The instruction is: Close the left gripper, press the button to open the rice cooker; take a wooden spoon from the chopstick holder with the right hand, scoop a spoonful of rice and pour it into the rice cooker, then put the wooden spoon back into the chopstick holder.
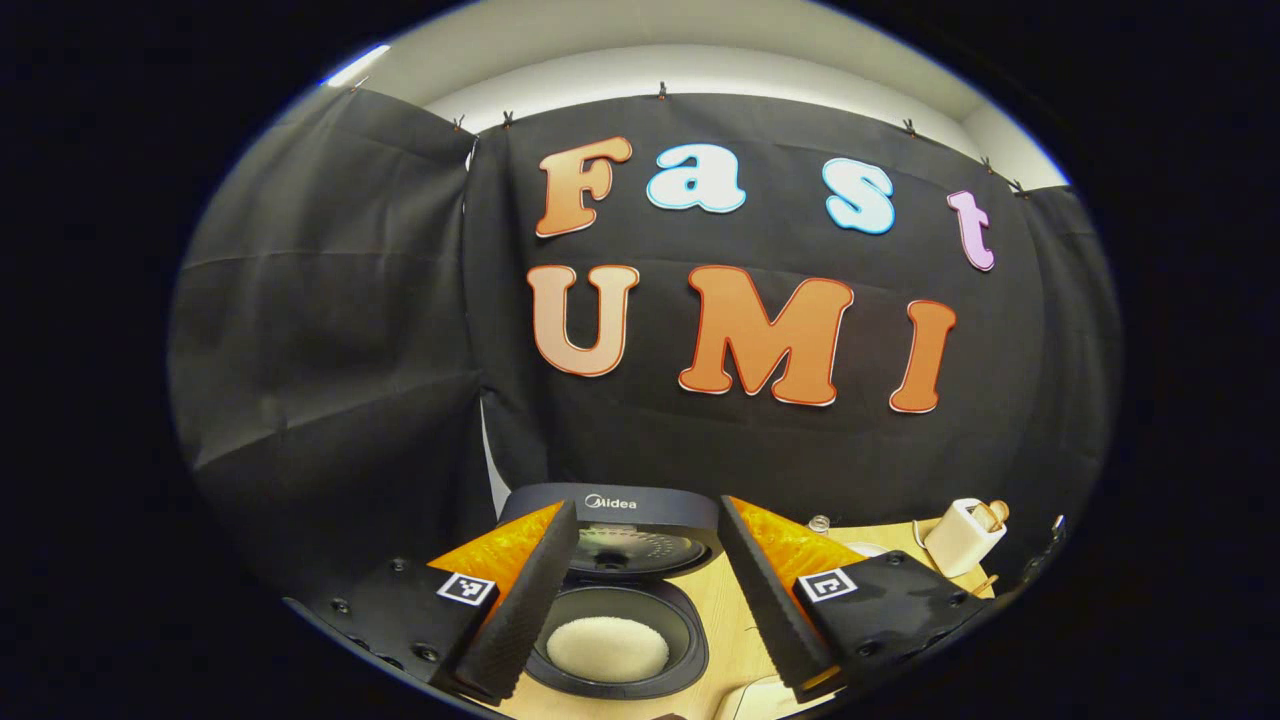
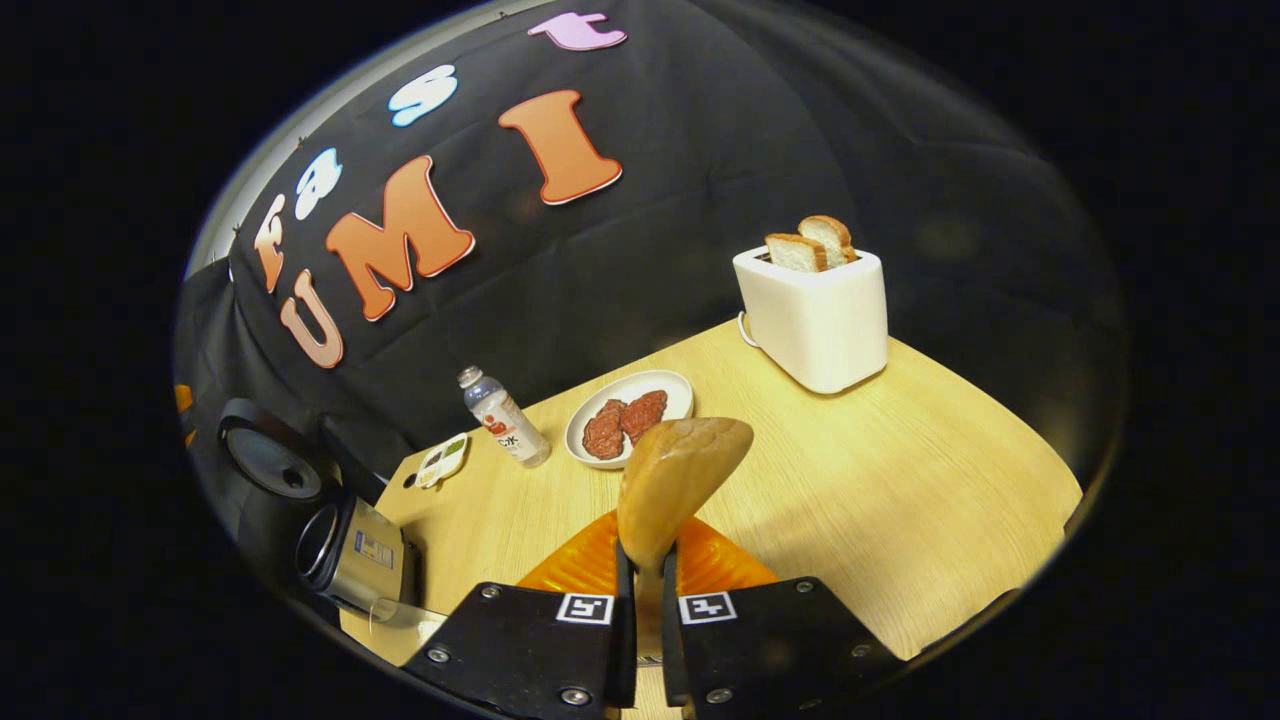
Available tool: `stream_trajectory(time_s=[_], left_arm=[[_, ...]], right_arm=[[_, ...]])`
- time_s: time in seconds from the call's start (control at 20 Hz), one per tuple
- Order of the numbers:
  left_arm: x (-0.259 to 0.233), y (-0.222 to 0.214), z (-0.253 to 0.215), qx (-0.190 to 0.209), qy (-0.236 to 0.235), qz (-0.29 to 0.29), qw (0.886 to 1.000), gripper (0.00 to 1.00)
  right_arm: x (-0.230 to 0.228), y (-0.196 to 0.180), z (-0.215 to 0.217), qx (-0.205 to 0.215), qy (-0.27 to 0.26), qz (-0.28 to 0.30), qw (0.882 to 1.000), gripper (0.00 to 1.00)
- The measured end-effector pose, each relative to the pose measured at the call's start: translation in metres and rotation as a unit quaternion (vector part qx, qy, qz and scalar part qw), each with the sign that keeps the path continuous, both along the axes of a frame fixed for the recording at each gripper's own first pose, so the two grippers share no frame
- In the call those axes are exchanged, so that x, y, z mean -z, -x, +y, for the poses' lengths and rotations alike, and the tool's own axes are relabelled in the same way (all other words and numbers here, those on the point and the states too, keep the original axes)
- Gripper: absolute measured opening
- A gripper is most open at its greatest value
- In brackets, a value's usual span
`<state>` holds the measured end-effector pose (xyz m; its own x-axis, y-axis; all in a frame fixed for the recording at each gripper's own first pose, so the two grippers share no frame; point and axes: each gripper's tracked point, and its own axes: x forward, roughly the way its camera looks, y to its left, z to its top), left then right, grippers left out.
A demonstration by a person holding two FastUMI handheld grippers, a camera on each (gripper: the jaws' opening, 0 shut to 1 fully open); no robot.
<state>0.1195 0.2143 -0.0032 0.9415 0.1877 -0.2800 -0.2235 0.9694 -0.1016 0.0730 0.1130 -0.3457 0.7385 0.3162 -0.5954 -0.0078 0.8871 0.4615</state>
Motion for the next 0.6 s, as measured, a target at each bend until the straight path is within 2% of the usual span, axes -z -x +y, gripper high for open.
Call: stream_trajectory(time_s=[0.05, 0.2, 0.3, 0.45, 0.55, 0.6], left_arm=[[0.0, -0.008, 0.002, 0.003, 0.003, -0.002, 1.0, 0.9], [0.003, -0.038, 0.014, 0.001, 0.021, 0.0, 1.0, 0.94], [0.007, -0.058, 0.018, 0.001, 0.037, 0.01, 0.999, 0.9], [0.018, -0.089, 0.03, -0.003, 0.032, 0.031, 0.999, 0.93], [0.034, -0.105, 0.044, -0.02, 0.031, 0.057, 0.998, 0.91], [0.043, -0.112, 0.047, -0.021, 0.037, 0.072, 0.996, 0.96]], right_arm=[[0.002, 0.001, -0.001, -0.003, 0.005, 0.0, 1.0, 0.1], [0.005, 0.004, -0.003, -0.005, 0.011, 0.004, 1.0, 0.11], [0.009, 0.009, -0.004, -0.008, 0.013, 0.014, 1.0, 0.12], [0.017, 0.021, -0.004, -0.012, 0.012, 0.054, 0.998, 0.16], [0.01, 0.024, -0.011, 0.0, 0.006, 0.074, 0.997, 0.19], [0.004, 0.023, -0.018, 0.008, 0.01, 0.074, 0.997, 0.23]])
